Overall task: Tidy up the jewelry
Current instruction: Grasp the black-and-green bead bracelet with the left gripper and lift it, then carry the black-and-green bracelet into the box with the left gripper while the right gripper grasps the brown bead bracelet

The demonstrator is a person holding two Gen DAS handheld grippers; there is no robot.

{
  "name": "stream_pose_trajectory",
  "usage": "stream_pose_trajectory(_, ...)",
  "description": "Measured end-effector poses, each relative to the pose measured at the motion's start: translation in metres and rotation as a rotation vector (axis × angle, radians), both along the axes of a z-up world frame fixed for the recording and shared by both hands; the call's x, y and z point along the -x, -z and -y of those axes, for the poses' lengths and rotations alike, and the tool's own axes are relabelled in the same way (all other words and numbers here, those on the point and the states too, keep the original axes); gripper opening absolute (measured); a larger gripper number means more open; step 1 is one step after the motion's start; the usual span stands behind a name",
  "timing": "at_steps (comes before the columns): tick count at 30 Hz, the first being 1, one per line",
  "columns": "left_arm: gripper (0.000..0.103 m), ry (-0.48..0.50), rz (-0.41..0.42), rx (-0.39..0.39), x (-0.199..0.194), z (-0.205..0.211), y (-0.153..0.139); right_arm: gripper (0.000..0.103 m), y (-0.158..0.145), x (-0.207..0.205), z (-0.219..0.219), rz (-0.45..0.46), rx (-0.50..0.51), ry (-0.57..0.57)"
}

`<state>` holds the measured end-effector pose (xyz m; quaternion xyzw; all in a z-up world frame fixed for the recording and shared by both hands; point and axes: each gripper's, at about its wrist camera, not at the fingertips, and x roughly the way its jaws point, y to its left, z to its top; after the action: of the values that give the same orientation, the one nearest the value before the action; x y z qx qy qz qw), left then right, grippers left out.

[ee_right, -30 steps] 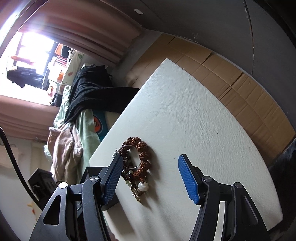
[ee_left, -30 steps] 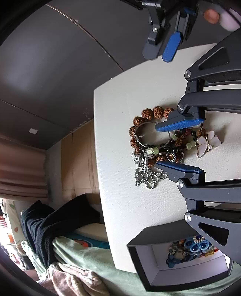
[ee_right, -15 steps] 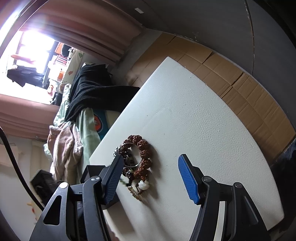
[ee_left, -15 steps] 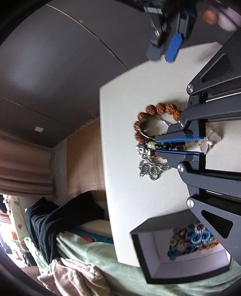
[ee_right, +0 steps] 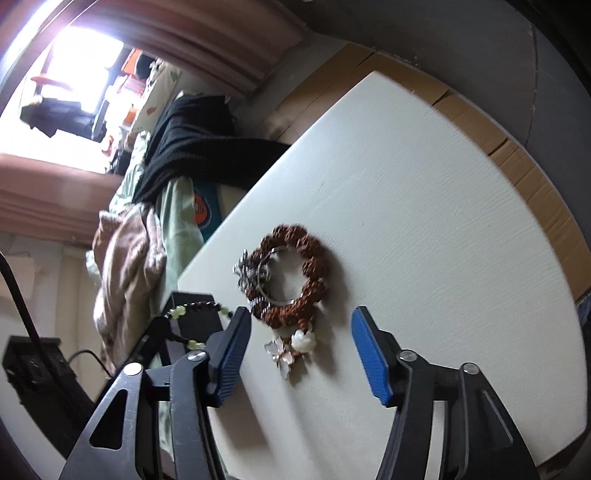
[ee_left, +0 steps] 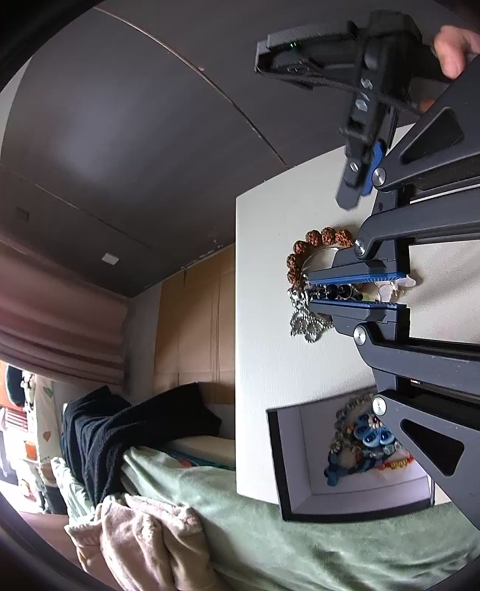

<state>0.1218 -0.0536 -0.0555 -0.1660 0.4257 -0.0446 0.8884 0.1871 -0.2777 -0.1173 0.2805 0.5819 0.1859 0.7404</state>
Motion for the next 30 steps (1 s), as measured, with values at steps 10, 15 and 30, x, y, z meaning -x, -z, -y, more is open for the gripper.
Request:
stream_pose_trajectory(10, 0.008, -0.030, 0.036, 0.033, 0.017, -0.018, -0.014, 0.048, 0.016, 0.003, -0.037, -0.002, 0.110, -0.082)
stream_pose_trajectory(15, 0.008, -0.042, 0.040, 0.040, 0.023, -0.025, -0.016, 0.043, 0.025, 0.001, -0.046, 0.001, 0.149, -0.075)
stream_pose_trajectory(30, 0.008, -0.072, 0.045, 0.050, 0.042, -0.037, -0.021, 0.022, 0.016, 0.015, -0.070, 0.118, 0.410, -0.172)
